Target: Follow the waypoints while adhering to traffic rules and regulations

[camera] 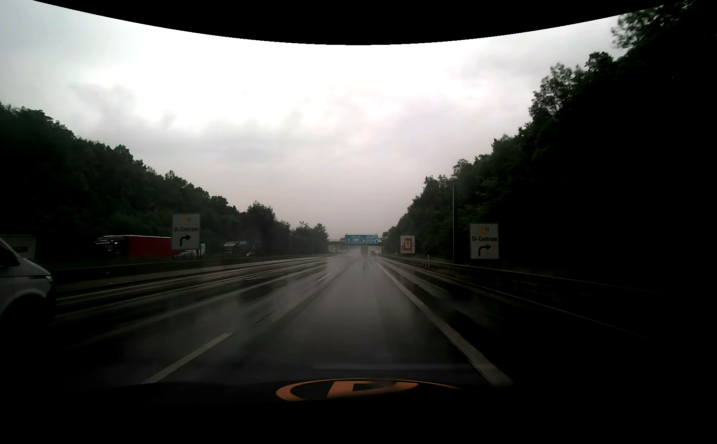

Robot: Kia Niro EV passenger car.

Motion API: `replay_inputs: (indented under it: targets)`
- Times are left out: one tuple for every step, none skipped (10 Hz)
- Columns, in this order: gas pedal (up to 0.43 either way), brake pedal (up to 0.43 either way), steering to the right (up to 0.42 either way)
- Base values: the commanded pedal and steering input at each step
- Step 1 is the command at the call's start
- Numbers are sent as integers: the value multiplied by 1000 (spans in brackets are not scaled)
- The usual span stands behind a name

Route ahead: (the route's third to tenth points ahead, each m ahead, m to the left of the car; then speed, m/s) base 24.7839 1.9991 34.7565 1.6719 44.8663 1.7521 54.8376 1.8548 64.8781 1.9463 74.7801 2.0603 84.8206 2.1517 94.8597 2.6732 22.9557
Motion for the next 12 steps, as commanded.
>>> replay_inputs:
  targets:
    - [79, 0, -1]
    - [79, 0, -3]
    - [79, 0, -4]
    - [79, 0, -4]
    - [79, 0, -4]
    - [59, 0, -4]
    - [39, 0, -4]
    - [28, 0, -4]
    - [28, 0, -4]
    - [28, 0, -4]
    - [28, 0, -4]
    - [39, 0, -4]
